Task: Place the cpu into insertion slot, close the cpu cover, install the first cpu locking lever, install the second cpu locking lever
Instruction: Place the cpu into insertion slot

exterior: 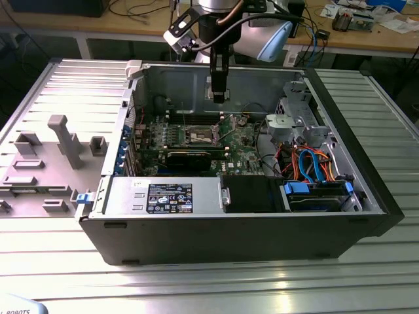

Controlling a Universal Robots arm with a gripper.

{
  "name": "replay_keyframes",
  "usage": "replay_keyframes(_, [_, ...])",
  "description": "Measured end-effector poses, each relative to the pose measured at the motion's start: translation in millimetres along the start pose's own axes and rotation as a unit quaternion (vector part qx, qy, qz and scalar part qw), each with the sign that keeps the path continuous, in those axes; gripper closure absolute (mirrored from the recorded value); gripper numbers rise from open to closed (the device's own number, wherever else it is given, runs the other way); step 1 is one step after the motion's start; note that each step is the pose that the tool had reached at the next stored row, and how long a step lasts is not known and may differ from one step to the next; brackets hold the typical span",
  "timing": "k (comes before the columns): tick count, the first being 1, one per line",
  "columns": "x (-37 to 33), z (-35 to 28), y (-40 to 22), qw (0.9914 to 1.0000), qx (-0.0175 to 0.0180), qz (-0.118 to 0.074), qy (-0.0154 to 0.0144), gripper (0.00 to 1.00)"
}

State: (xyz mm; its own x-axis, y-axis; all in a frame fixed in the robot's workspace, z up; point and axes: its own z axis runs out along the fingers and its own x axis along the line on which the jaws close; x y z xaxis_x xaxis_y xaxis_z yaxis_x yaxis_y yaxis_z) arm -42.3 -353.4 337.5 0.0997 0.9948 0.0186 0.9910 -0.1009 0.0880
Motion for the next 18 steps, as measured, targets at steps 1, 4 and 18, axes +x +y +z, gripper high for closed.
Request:
replay_keyframes(1, [0.0,0.7,-0.1,1.0,-0.0001,0.0,0.0003,0.46])
replay_keyframes(4, [-0.3,10.2,-1.3,0.99991,0.0004,-0.013,0.0019,0.46])
replay_keyframes(18, [-1.9,27.0,-12.0,0.99914,0.0015,-0.041,0.006,0.46])
